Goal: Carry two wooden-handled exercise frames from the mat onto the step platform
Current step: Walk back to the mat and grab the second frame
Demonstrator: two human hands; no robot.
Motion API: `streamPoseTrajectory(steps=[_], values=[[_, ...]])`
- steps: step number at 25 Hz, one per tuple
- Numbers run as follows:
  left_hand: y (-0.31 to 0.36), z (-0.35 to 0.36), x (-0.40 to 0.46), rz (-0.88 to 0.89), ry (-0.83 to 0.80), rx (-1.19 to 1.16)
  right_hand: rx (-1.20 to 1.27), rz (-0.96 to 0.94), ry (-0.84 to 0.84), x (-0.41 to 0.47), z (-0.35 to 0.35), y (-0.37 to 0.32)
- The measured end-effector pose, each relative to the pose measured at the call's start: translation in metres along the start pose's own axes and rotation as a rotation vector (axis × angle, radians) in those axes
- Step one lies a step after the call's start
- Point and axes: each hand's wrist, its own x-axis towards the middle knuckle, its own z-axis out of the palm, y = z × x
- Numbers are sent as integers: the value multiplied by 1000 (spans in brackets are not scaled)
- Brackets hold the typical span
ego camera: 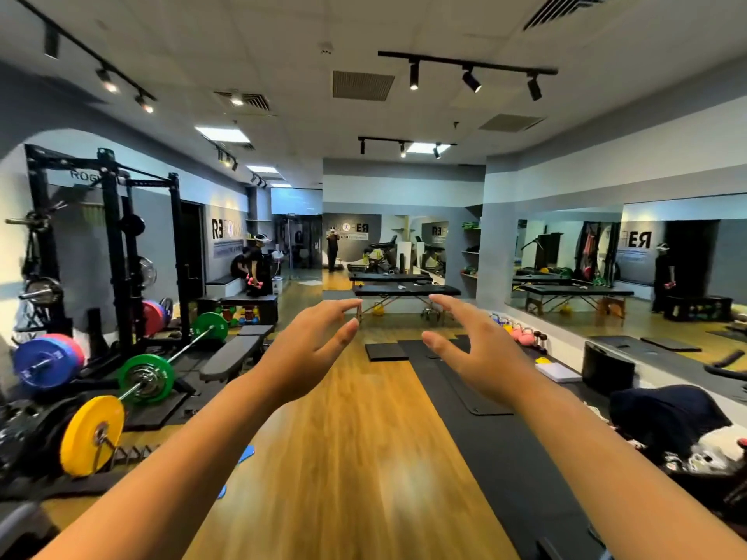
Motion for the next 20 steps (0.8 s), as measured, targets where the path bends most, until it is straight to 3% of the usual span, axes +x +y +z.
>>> streamPoseTrajectory(steps=[11,20], values=[[-182,35,127,-44,-3,-58,44,2,24,168,119,80],[-291,133,248,-95,2,-6,121,-40,-56,305,212,223]])
